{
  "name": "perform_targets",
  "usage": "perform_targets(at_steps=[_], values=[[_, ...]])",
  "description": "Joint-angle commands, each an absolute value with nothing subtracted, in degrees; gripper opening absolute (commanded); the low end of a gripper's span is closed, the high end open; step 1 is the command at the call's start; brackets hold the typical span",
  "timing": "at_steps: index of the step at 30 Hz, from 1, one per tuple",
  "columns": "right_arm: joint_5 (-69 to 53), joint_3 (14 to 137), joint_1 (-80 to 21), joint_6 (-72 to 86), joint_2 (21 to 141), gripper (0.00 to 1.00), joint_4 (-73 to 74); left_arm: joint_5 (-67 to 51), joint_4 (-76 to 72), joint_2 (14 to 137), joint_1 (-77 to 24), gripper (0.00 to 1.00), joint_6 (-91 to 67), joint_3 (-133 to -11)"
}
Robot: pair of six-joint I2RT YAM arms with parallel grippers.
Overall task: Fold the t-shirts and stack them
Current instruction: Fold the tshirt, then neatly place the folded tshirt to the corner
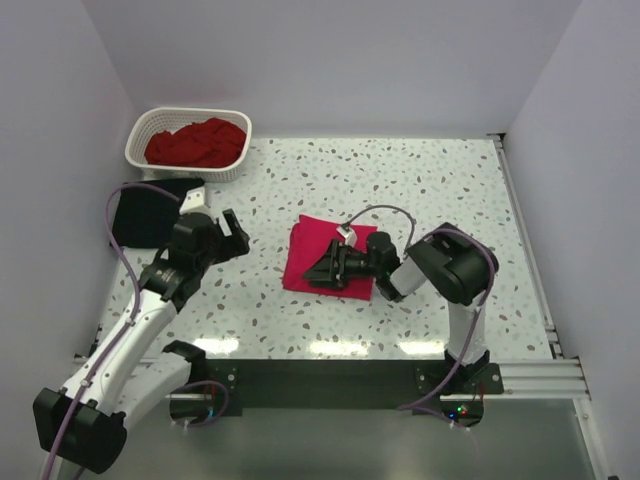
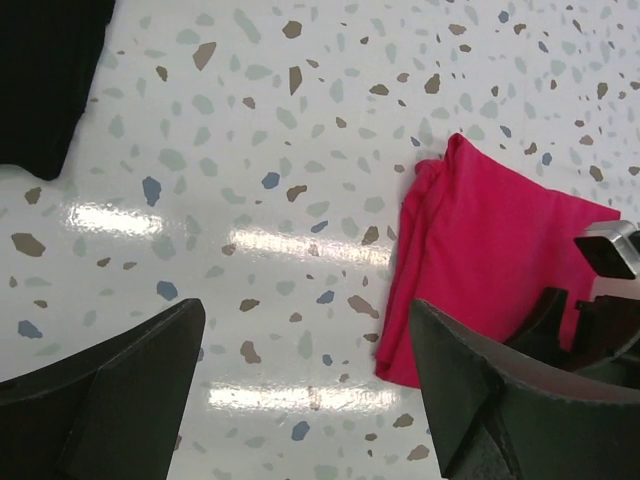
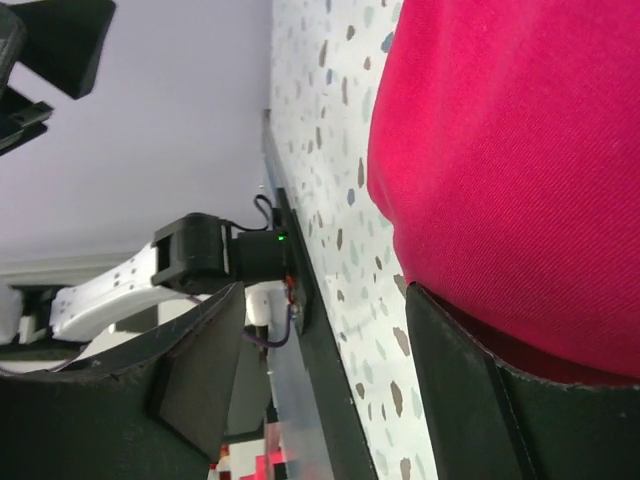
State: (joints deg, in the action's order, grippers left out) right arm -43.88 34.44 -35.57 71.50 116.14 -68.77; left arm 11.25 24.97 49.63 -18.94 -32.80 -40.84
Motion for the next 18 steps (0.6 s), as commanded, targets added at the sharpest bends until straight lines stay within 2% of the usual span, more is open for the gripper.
perform_targets(at_steps=[1,2,5,8,14,18], values=[[-40.26,38.13,-35.24,56.39,106.99,0.69,-45.67,14.68,25.49,50.01,-18.63,0.89,-27.87,-43.77],[-39.56,39.88,-35.42,52.68,102.61,0.69,-39.18,14.76,25.31,50.44,-18.55,0.90,-27.34,-43.94],[-32.10,49.11,-37.26,37.13,95.83,0.69,-6.36,15.20,24.96,53.43,-18.20,0.92,-26.02,-44.12],[-24.37,58.60,-40.51,27.27,94.40,0.65,10.12,14.50,25.40,57.73,-16.97,0.93,-25.05,-44.65],[-7.58,74.16,-50.96,15.57,98.34,0.51,27.74,6.96,23.29,60.91,-7.85,0.92,-25.05,-41.67],[-0.18,81.28,-56.77,12.75,103.26,0.48,31.80,4.57,22.85,60.47,-3.87,0.92,-26.36,-40.52]])
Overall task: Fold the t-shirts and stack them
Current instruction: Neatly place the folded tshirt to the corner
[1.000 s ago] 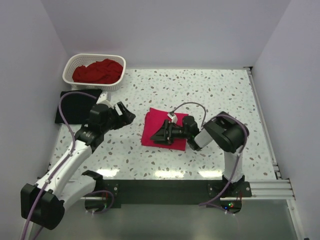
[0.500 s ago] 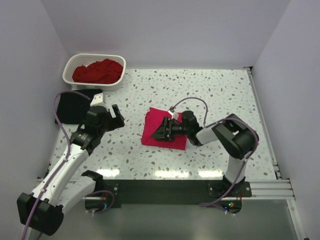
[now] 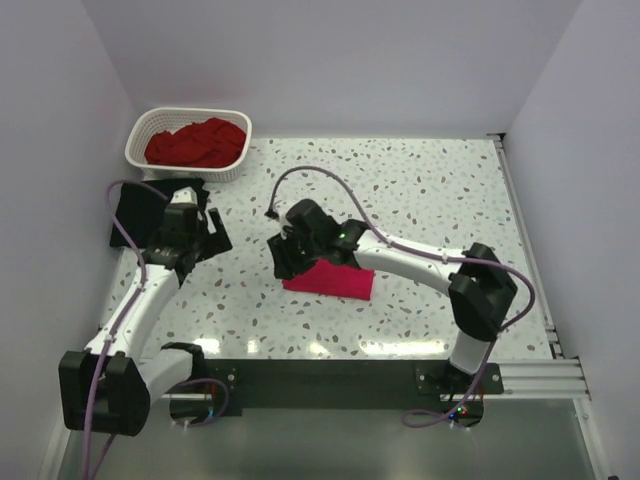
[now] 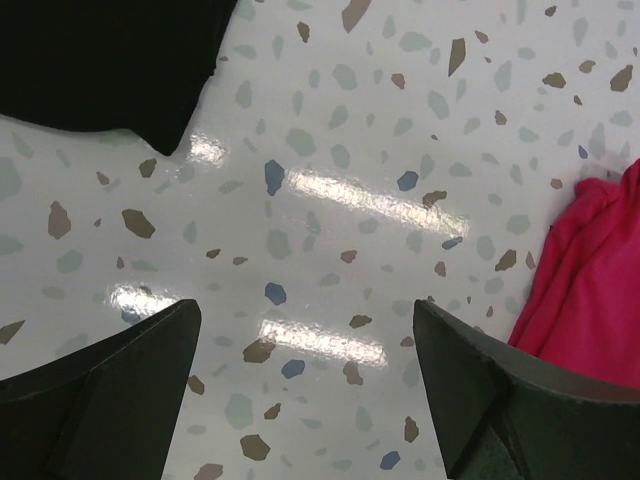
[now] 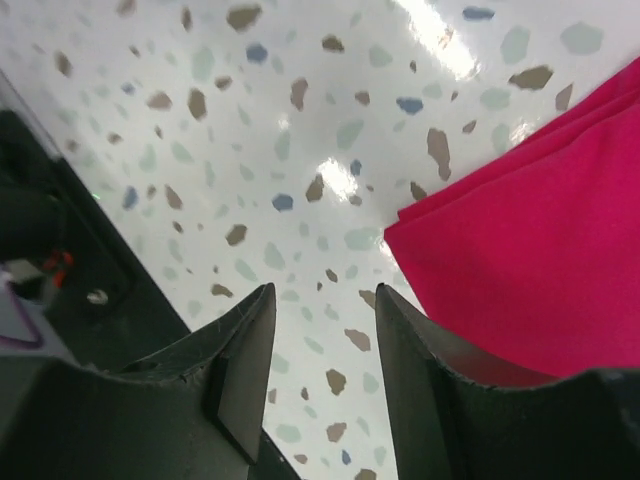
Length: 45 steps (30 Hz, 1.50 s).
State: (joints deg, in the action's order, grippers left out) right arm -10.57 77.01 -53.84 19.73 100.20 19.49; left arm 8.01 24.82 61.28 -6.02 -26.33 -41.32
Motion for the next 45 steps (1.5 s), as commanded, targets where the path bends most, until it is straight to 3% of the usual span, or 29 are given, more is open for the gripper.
perform_targets(at_steps=[1,12,24,30,34,45], values=[[1.83,82.34,-58.43,11.87,105.45,0.48,32.51,4.83,22.85,60.47,-3.43,0.92,-26.45,-40.60],[9.05,91.05,-63.19,8.88,115.57,0.50,35.25,1.76,22.24,60.29,-1.05,0.92,-26.72,-39.90],[12.91,92.37,-63.37,7.03,121.73,0.49,33.66,0.26,21.53,61.26,-0.97,0.92,-26.37,-39.38],[14.42,90.09,-63.37,6.94,121.99,0.25,32.70,-4.48,20.74,62.57,-0.97,0.93,-26.10,-38.15],[12.93,88.42,-63.37,7.12,119.80,0.00,31.56,-9.82,20.30,64.94,-0.97,0.94,-26.80,-37.62],[8.44,80.42,-63.11,9.93,107.31,0.00,24.96,-22.94,13.19,69.26,-3.16,0.95,-36.47,-31.99]])
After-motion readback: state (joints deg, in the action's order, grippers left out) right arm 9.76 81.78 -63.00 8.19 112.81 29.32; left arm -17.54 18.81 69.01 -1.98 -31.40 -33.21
